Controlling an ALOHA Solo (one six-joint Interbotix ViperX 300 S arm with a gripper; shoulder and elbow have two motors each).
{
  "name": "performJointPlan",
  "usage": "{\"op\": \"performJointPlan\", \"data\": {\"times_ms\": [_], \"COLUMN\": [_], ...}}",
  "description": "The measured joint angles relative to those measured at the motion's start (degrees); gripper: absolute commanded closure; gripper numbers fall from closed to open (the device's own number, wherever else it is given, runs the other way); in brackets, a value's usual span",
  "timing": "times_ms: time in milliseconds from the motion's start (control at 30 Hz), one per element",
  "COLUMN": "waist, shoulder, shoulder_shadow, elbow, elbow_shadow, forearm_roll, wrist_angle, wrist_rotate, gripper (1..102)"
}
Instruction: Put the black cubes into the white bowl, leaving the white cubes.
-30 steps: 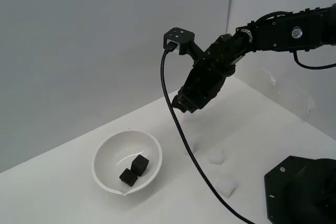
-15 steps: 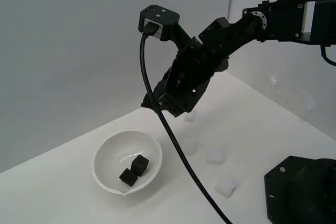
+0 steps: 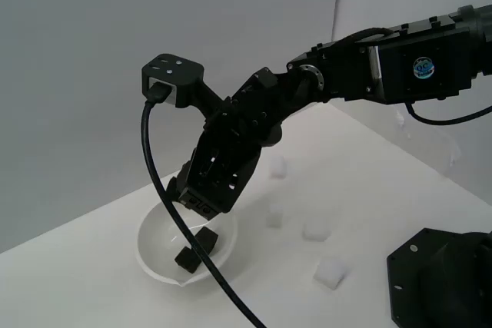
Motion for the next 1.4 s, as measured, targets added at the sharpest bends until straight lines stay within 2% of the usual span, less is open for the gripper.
{"op": "performJointPlan", "data": {"times_ms": [33, 67, 167, 200, 233, 267, 467, 567, 633, 700, 800, 967, 1167, 1233, 1400], "waist": [-0.3, -0.4, -0.9, -1.1, -1.1, -1.1, -1.1, -1.1, -1.0, -0.4, 1.4, 6.6, 13.4, 15.4, 19.2], "shoulder": [-0.4, -1.1, -1.8, -1.8, -2.3, -2.6, -2.9, -2.5, -1.8, -0.4, 2.1, 7.6, 13.5, 15.1, 20.4], "shoulder_shadow": [-0.4, -1.0, -1.8, -1.9, -2.2, -2.5, -2.8, -2.5, -1.8, -0.4, 2.1, 7.7, 13.8, 15.3, 20.7], "elbow": [0.0, -0.1, 0.0, -0.1, -0.1, -0.1, -0.1, -0.1, -0.1, -0.1, -0.1, 0.4, 4.0, 5.3, 9.9], "elbow_shadow": [-0.1, -0.2, -0.1, -0.2, -0.2, -0.2, -0.2, -0.2, -0.2, -0.2, -0.2, 0.4, 4.0, 5.3, 10.1], "forearm_roll": [-0.4, -0.6, -1.6, -2.2, -2.5, -2.8, -3.1, -3.0, -3.1, -2.5, -0.6, 1.6, 3.3, 3.3, 3.4], "wrist_angle": [-0.6, -1.1, -1.6, -1.6, -1.7, -1.7, -1.7, -1.7, -1.3, -1.0, -0.9, -0.9, -0.8, -0.9, -0.9], "wrist_rotate": [0.0, 0.0, 0.0, 0.0, 0.0, 0.0, 0.0, 0.0, 0.4, 0.9, 0.9, 1.1, 2.5, 3.7, 3.8], "gripper": [93, 81, 29, 18, 12, 11, 11, 12, 22, 48, 99, 100, 100, 100, 100]}}
